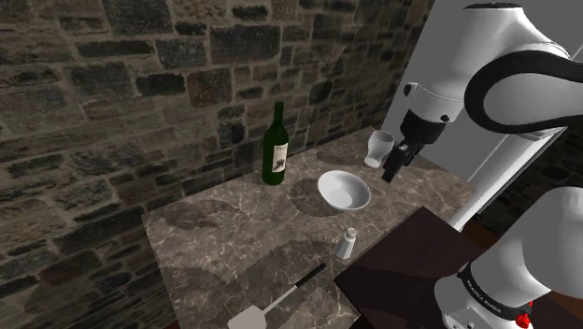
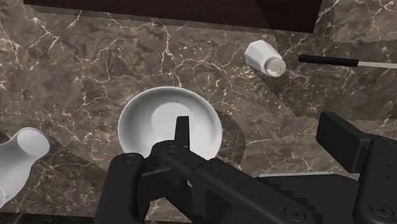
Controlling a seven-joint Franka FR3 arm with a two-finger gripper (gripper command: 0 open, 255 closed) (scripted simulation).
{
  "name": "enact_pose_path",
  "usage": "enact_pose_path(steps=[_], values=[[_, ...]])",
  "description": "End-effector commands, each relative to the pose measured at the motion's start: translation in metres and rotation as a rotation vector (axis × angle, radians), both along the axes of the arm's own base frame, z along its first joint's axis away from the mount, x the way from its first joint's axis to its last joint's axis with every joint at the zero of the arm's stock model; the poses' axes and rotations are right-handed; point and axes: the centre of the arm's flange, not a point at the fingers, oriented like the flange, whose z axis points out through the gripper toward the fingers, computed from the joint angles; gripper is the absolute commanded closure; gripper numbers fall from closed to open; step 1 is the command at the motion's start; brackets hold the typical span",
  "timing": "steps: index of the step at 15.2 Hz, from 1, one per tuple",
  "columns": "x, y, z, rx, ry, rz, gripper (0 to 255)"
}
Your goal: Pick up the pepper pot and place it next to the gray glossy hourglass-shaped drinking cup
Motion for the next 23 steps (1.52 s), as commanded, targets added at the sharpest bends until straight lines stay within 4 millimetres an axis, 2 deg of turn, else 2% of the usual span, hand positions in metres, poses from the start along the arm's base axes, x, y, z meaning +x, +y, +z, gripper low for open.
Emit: enact_pose_path(steps=[1,14,21,23], values=[[-0.003,0.013,-0.023,-0.01,-0.006,-0.007,0],[0.002,0.095,-0.179,-0.076,-0.023,-0.044,0],[0.003,0.091,-0.216,-0.076,-0.023,-0.044,0],[0.004,0.091,-0.219,-0.076,-0.023,-0.044,0]])
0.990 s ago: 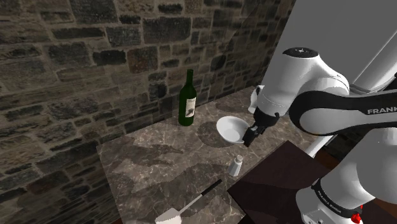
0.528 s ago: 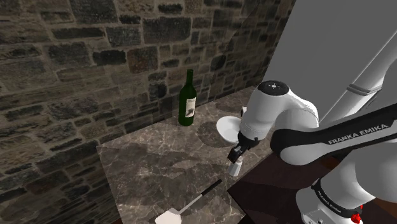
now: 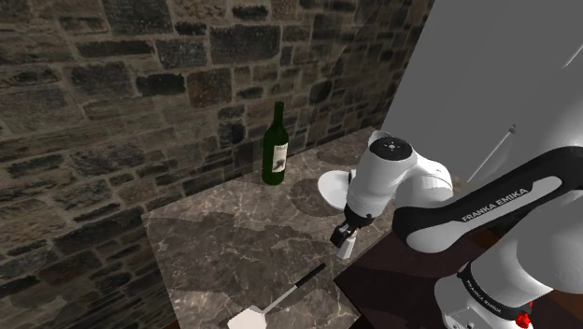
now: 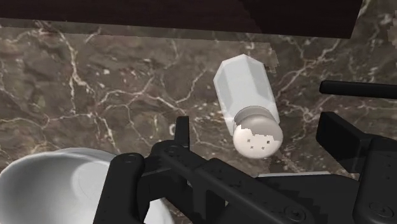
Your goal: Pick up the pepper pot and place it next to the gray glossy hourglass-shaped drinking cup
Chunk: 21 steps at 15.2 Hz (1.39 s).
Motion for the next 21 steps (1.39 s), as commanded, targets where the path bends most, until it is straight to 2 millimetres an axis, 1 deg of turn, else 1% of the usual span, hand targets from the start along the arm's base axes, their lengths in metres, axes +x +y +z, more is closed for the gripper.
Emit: enact_pose_path(steps=[1,7,8,17,21], values=[[0.0,0.0,-0.002,0.001,0.0,0.0,0],[0.0,0.0,-0.001,0.001,0.0,0.0,0],[0.0,0.0,-0.001,0.001,0.0,0.0,255],[0.0,0.0,-0.002,0.001,0.0,0.0,255],[0.0,0.0,0.02,0.001,0.0,0.0,255]])
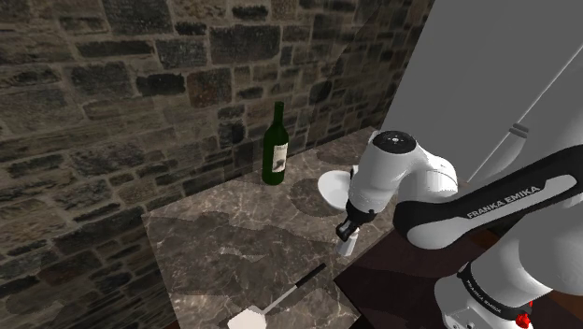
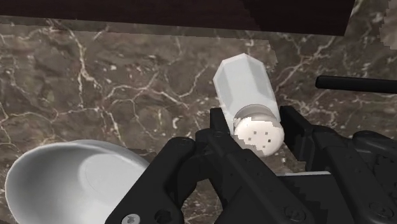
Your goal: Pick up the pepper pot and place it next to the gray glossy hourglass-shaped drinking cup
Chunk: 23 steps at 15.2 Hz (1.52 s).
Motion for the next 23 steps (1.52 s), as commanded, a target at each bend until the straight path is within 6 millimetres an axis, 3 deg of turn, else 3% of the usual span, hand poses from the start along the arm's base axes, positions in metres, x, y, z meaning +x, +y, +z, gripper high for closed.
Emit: enact_pose_path(steps=[1,23], values=[[0.0,0.001,0.011,0.001,0.001,0.0,255],[0.0,0.001,0.127,0.001,0.001,0.0,255]])
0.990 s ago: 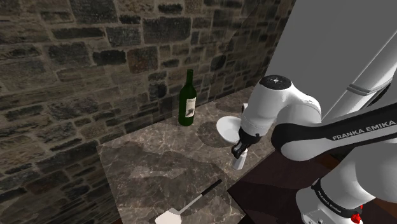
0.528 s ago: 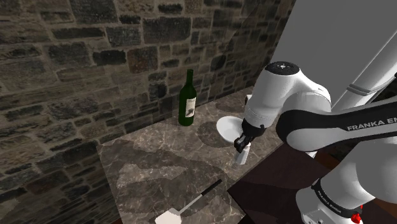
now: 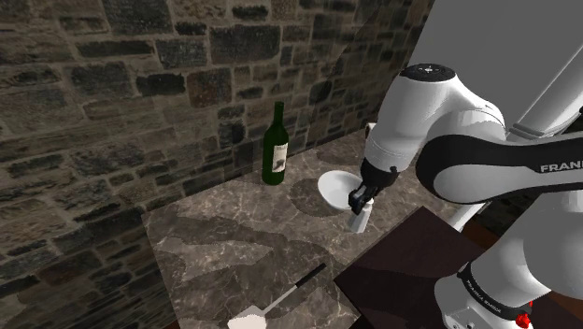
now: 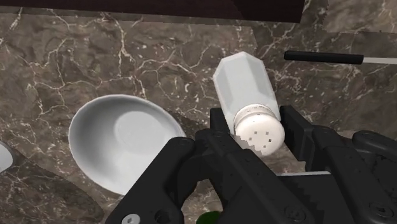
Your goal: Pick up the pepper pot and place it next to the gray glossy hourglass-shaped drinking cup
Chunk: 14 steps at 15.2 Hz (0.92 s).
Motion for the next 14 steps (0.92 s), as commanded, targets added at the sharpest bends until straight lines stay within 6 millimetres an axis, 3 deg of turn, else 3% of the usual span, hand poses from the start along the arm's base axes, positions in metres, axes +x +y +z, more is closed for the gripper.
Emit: enact_pose_path(steps=[1,14], values=[[-0.001,0.0,0.01,0.0,0.001,0.0,255],[-0.001,0.0,0.079,0.0,0.001,0.0,255]])
